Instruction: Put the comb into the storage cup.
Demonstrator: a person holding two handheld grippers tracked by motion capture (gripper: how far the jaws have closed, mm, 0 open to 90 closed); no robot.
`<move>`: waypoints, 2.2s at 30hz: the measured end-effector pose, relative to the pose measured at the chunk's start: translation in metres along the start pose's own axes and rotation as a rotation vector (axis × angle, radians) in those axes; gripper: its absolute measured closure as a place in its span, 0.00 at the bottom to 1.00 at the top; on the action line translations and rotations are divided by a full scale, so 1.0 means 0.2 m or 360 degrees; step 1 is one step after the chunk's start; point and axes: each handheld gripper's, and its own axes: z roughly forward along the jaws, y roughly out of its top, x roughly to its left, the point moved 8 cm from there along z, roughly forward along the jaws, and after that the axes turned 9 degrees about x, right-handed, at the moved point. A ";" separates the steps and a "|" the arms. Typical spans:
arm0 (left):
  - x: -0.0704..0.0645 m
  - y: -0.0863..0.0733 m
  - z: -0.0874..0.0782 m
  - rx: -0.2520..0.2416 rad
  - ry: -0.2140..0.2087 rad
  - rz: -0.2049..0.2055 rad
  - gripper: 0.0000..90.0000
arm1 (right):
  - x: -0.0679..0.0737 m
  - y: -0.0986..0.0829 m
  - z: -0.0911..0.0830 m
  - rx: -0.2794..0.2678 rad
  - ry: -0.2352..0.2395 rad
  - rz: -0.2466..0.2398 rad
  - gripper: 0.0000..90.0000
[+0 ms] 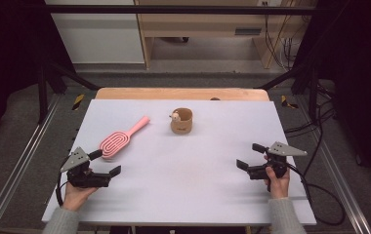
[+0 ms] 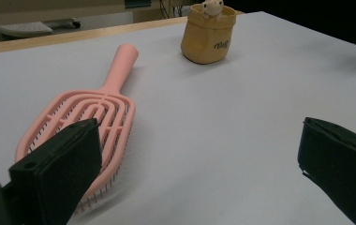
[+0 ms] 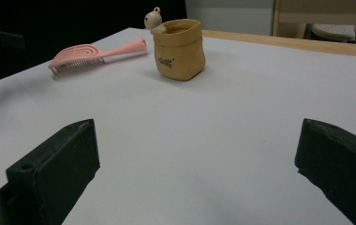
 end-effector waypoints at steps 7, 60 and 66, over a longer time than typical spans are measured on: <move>0.00 0.01 -0.01 0.0003 0.0007 -0.0008 0.00 | 0.00 0.00 0.00 0.0002 -0.0001 0.0000 0.00; 0.10 0.20 0.05 0.0179 0.0090 -0.0009 0.01 | 0.00 0.00 0.01 0.0026 -0.0005 -0.0014 0.00; 0.11 0.22 0.07 0.0196 0.0101 0.0003 0.01 | 0.00 0.00 0.01 0.0027 -0.0006 -0.0014 0.00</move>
